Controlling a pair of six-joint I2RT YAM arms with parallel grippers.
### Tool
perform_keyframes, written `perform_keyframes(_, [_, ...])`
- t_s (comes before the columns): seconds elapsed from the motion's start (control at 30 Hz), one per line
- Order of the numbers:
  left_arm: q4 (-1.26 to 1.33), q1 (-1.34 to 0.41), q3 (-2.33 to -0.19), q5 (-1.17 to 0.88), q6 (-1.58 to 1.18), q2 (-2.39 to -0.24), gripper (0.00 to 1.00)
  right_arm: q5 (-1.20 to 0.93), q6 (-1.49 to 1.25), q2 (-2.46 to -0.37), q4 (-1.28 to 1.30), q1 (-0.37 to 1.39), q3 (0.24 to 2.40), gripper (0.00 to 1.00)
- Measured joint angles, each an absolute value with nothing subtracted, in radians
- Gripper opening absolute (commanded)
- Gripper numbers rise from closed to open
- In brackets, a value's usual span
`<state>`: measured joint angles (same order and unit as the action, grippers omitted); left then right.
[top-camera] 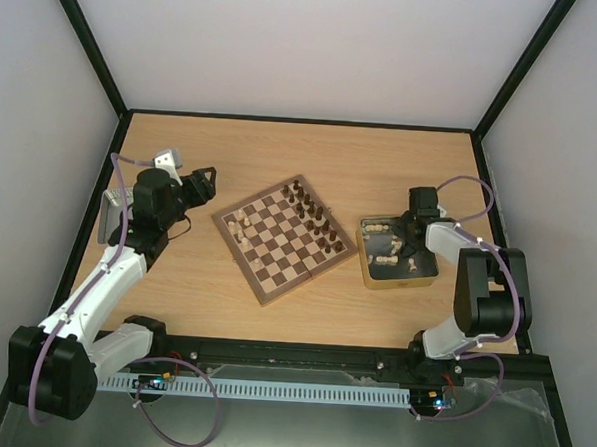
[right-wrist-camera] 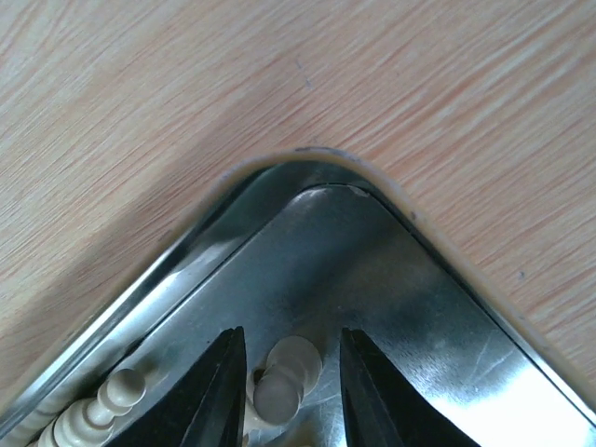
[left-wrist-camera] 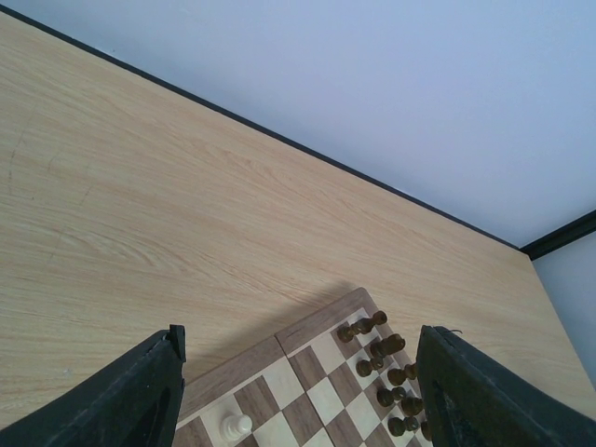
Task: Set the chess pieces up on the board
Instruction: Pick up the chess piece from the storage box, then place the chess piece on the chessboard.
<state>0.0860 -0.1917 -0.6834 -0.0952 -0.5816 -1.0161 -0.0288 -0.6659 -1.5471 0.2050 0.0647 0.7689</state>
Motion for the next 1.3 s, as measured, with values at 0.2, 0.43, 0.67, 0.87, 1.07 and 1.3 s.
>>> perform_keyframes(0.2, [0.086,-0.192,-0.683,-0.096,-0.582,-1.015,0.70,-0.018,-0.654,-1.560,0.205,0.065,0.771,0.05])
perform_keyframes(0.43, [0.086,-0.192,-0.683,-0.096,-0.582,-1.015,0.70,0.045,-0.651,-1.528,0.236,0.065,0.779,0.02])
perform_keyframes(0.67, [0.086,-0.192,-0.683,-0.096,-0.582,-1.015,0.70,0.086,-0.647,-1.415,0.298,0.088,0.839,0.02])
perform_keyframes(0.87, [0.084,-0.192,-0.683,-0.096,-0.583,-1.011,0.70,0.060,-0.628,-1.354,0.338,0.183,0.907,0.03])
perform_keyframes(1.07, [0.068,-0.192,-0.683,-0.086,-0.589,-0.976,0.71,0.017,-0.625,-1.367,0.347,0.366,0.986,0.03])
perform_keyframes(1.3, [0.017,-0.192,-0.683,-0.039,-0.595,-0.921,0.71,0.014,-0.624,-1.554,0.339,0.632,1.121,0.03])
